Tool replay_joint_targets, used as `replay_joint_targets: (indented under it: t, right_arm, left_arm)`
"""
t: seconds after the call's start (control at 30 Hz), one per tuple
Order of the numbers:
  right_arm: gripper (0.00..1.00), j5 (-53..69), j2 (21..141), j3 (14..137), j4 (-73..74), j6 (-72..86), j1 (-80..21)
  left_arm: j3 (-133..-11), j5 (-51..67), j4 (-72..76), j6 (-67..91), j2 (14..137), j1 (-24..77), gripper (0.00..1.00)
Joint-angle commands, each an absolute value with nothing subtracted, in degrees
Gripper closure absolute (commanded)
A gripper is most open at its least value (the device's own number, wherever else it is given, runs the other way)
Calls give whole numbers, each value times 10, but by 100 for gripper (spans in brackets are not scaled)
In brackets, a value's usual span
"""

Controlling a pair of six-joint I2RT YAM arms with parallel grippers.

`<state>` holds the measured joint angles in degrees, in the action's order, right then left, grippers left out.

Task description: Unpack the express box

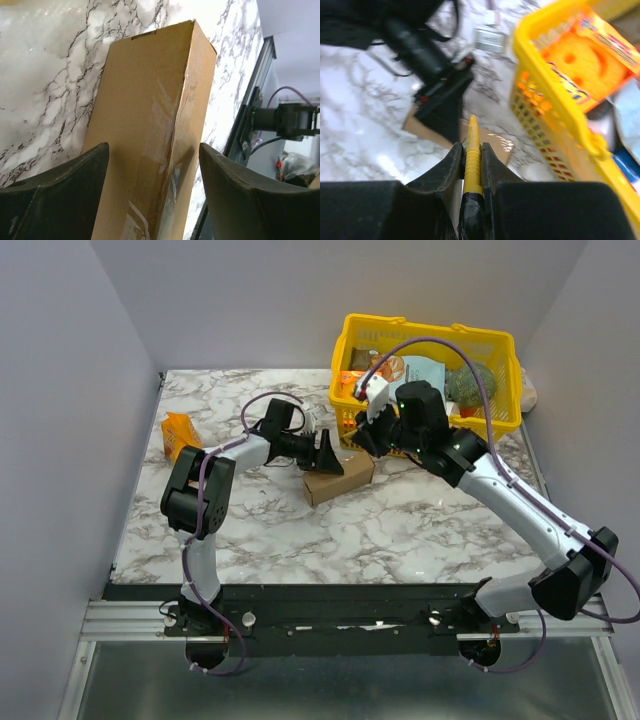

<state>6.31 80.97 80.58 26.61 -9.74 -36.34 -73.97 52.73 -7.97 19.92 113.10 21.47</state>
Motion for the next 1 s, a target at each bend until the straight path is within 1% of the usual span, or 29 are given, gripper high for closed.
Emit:
replay_joint_targets:
  t: [0.0,0.03,0.07,0.1,0.17,0.23,0.3,0.37,0.63,0.83,0.87,0.97]
  right_arm:
    - [99,120,780,769,236,-152,-418]
    - [100,120,787,767,236,-156,-429]
    - [99,107,792,766,236,-159,-434]
    - [100,91,797,761,234,-158,-442]
    - [100,40,816,760,229,-148,-469]
    - [99,4,823,751,204,-116,-500]
    - [100,-61,831,744,183,-97,-523]
    - [100,-84,837,736,178,-88,-547]
    - [100,-47,858,737,214,-69,-564]
    - [100,-3,858,719,223,-104,-570]
    - [100,23,858,717,222,-105,-570]
    - [99,47,853,723,229,-126,-570]
  left_arm:
    - [-714,530,-9,305,1139,211,23]
    - [-708,529,-3,325,1137,209,24]
    - [-688,529,37,345,1130,208,26]
    - [-675,526,55,393,1124,207,27]
    - [-638,523,109,432,1108,207,28]
    - [-615,511,135,484,1096,208,28]
    - [-586,503,162,508,1084,208,28]
    - [-570,483,164,522,1075,208,29]
    - [-542,438,180,544,1044,209,29]
    - [-540,429,166,528,1041,209,29]
    - [-540,428,163,526,1044,210,29]
    - [-543,426,155,518,1046,210,29]
